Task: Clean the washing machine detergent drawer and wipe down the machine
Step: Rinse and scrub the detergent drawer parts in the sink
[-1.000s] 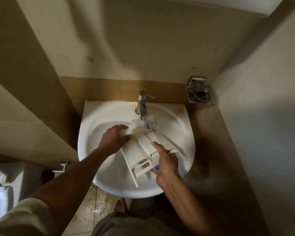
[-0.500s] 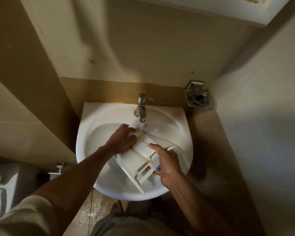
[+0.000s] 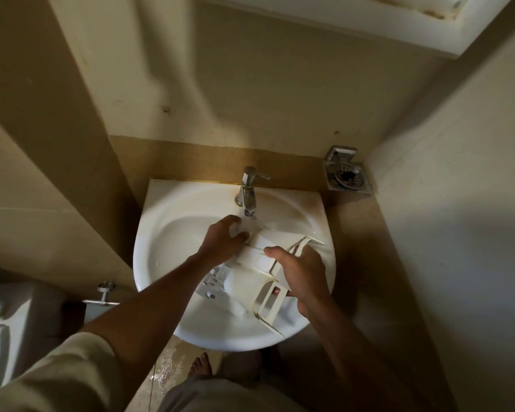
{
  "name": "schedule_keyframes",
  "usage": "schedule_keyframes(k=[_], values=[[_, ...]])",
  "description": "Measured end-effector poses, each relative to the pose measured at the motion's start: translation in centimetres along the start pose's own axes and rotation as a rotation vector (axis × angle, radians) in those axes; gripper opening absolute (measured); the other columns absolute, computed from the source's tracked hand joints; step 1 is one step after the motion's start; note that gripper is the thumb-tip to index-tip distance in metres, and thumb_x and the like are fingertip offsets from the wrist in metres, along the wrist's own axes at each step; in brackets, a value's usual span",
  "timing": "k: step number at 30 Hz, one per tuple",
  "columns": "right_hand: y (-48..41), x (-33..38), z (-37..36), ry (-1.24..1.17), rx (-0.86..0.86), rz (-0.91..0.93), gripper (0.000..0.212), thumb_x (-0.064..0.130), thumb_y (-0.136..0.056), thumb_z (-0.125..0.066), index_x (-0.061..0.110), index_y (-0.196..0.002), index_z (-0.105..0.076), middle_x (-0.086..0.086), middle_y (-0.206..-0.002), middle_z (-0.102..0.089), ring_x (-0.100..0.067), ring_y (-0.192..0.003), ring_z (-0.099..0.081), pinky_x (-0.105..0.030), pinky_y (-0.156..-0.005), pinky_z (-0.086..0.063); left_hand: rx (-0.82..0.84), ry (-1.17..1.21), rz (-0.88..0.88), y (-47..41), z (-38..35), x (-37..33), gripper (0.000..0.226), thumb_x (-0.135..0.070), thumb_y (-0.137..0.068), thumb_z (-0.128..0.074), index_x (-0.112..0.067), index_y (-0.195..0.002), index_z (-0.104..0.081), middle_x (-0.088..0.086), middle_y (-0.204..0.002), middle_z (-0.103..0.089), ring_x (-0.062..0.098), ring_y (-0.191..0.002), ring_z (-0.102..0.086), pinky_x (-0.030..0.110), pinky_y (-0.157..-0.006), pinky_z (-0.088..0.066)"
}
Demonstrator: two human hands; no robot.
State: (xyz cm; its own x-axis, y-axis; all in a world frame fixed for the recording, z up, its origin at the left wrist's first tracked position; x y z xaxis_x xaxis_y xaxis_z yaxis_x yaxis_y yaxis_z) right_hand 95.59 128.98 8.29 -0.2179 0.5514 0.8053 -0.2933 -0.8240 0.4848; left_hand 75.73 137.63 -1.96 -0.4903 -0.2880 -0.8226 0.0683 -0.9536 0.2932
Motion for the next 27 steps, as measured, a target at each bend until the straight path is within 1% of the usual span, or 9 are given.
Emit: schedule_keyframes(k=[2, 4, 7, 10, 12, 16, 18, 22, 27], values=[[-0.1, 0.3, 0.6, 0.037, -0.014, 0.023, 0.033, 0.042, -0.058, -0.083, 0.021, -0.080, -0.072, 0.012, -0.071, -0.075, -0.019, -0.077, -0.073, -0.052, -0.076, -0.061, 0.068, -0.011, -0.034, 0.2, -1.1, -0.8, 0.046, -0.029, -0.094, -0.064, -0.019, -0.138, -0.057, 0.007, -0.131, -0.061, 0.028, -0.120, -0.057, 0.025, -0.090, -0.040], [-0.3, 1.1, 0.6, 0.077, 0.004, 0.044, 0.028, 0.042, -0.059, -0.083, 0.024, -0.076, -0.072, 0.014, -0.068, -0.074, -0.020, -0.074, -0.073, -0.052, -0.074, -0.062, 0.108, -0.004, -0.071, 0.3, -1.8, -1.6, 0.041, -0.025, -0.095, -0.059, -0.020, -0.135, -0.057, 0.006, -0.126, -0.059, 0.031, -0.120, -0.058, 0.028, -0.090, -0.048], [-0.9, 2.4, 0.5, 0.185, 0.033, 0.082, 0.029, 0.045, -0.058, -0.082, 0.022, -0.073, -0.070, 0.015, -0.065, -0.072, -0.018, -0.072, -0.071, -0.050, -0.071, -0.062, 0.110, 0.023, -0.096, 0.5, -1.7, -2.2, 0.040, -0.025, -0.092, -0.058, -0.022, -0.132, -0.060, 0.012, -0.126, -0.061, 0.030, -0.114, -0.061, 0.045, -0.097, -0.053], [-1.3, 3.5, 0.4, 0.333, 0.047, 0.118, 0.038, 0.051, -0.058, -0.079, 0.021, -0.077, -0.064, 0.009, -0.067, -0.068, -0.014, -0.070, -0.066, -0.037, -0.063, -0.058, 0.034, 0.045, -0.128, 0.4, -0.6, -2.4, 0.038, -0.016, -0.086, -0.068, -0.014, -0.124, -0.063, 0.008, -0.119, -0.066, 0.027, -0.108, -0.062, 0.038, -0.090, -0.054], [-1.4, 4.3, 0.2, 0.438, 0.059, 0.175, 0.039, 0.052, -0.060, -0.080, 0.022, -0.074, -0.058, 0.011, -0.068, -0.063, -0.009, -0.065, -0.061, -0.028, -0.053, -0.044, -0.001, 0.053, -0.138, 0.1, 0.1, -2.5, 0.037, -0.012, -0.081, -0.075, -0.011, -0.117, -0.066, -0.002, -0.104, -0.065, 0.022, -0.095, -0.060, 0.028, -0.078, -0.050], [-1.7, 6.3, -1.3, 0.709, 0.151, 0.342, 0.040, 0.049, -0.063, -0.078, 0.022, -0.076, -0.052, 0.008, -0.074, -0.061, -0.014, -0.070, -0.061, -0.028, -0.053, -0.041, -0.032, 0.127, -0.059, -0.4, 1.4, -1.1, 0.025, -0.012, -0.077, -0.084, -0.020, -0.097, -0.071, -0.015, -0.090, -0.062, 0.000, -0.081, -0.059, 0.023, -0.077, -0.047], [-1.4, 7.1, -2.1, 0.876, 0.195, 0.445, 0.041, 0.048, -0.065, -0.078, 0.023, -0.076, -0.047, 0.008, -0.075, -0.059, -0.018, -0.073, -0.061, -0.028, -0.053, -0.038, -0.034, 0.146, -0.060, -0.5, 1.9, -0.6, 0.020, -0.008, -0.077, -0.084, -0.020, -0.090, -0.074, -0.021, -0.087, -0.059, -0.001, -0.081, -0.059, 0.022, -0.078, -0.048], [-0.6, 7.6, -2.7, 0.990, 0.189, 0.574, 0.040, 0.048, -0.068, -0.076, 0.026, -0.086, -0.049, 0.007, -0.081, -0.064, -0.022, -0.077, -0.063, -0.030, -0.060, -0.044, -0.009, 0.045, -0.043, -0.4, 1.8, -0.2, 0.033, -0.008, -0.087, -0.073, -0.010, -0.120, -0.073, 0.003, -0.112, -0.064, 0.024, -0.108, -0.060, 0.034, -0.096, -0.049], [1.1, 6.8, -3.4, 0.996, 0.180, 0.708, 0.046, 0.048, -0.072, -0.076, 0.027, -0.106, -0.055, 0.007, -0.093, -0.070, -0.026, -0.088, -0.066, -0.031, -0.069, -0.048, 0.098, -0.063, -0.043, -0.7, 0.6, -0.1, 0.044, -0.007, -0.099, -0.051, -0.013, -0.142, -0.057, 0.012, -0.138, -0.054, 0.030, -0.125, -0.052, 0.039, -0.110, -0.043]])
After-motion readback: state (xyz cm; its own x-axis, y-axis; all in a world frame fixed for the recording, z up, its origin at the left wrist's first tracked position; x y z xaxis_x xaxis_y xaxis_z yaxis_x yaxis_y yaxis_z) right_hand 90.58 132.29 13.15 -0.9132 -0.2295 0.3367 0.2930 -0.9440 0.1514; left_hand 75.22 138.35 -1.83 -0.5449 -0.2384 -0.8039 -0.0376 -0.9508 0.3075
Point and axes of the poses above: each hand's wrist, its own y-axis away from the middle knuckle, its own z-axis out of the back of the hand, x = y × z, the point moved 9 cm from there along -y, towards the middle knuckle
